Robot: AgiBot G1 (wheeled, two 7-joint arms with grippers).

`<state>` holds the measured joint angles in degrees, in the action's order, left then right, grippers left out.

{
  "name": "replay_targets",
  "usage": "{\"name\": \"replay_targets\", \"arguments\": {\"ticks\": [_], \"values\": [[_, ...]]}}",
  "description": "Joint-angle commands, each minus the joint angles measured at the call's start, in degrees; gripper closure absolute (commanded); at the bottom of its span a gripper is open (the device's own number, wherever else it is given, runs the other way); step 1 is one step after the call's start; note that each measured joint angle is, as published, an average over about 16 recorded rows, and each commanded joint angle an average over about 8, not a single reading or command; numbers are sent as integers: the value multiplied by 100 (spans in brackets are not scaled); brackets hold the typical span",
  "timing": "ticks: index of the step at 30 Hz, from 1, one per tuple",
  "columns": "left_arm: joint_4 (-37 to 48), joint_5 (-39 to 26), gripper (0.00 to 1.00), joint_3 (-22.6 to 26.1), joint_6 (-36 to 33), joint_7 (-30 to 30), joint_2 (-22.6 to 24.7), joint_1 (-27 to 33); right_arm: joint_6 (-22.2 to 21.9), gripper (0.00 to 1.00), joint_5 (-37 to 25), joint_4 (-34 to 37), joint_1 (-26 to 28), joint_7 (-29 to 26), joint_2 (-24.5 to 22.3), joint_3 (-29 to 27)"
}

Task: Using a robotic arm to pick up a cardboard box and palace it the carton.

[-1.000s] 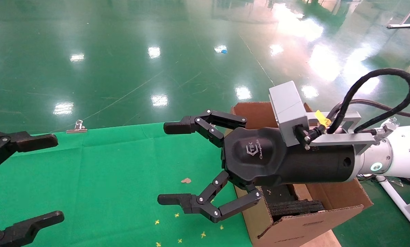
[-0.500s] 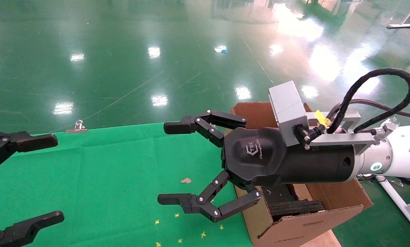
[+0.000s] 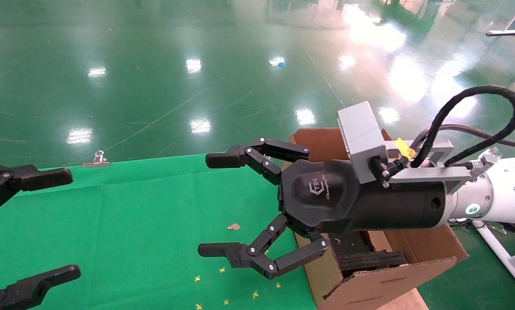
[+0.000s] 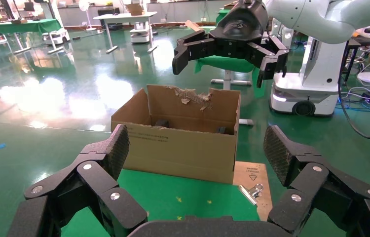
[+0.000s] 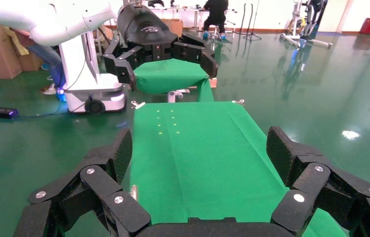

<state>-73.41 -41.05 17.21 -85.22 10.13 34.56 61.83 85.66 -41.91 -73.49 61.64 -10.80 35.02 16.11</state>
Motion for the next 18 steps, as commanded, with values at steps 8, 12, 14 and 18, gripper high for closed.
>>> {"name": "replay_targets", "arguments": {"ticks": [8,12,14,18], "values": [[0,0,0,0,0,0,0,0,0,0,0,0,0,0,0,0],[0,0,0,0,0,0,0,0,0,0,0,0,0,0,0,0],[0,0,0,0,0,0,0,0,0,0,0,0,0,0,0,0],[0,0,0,0,0,0,0,0,0,0,0,0,0,0,0,0]]}}
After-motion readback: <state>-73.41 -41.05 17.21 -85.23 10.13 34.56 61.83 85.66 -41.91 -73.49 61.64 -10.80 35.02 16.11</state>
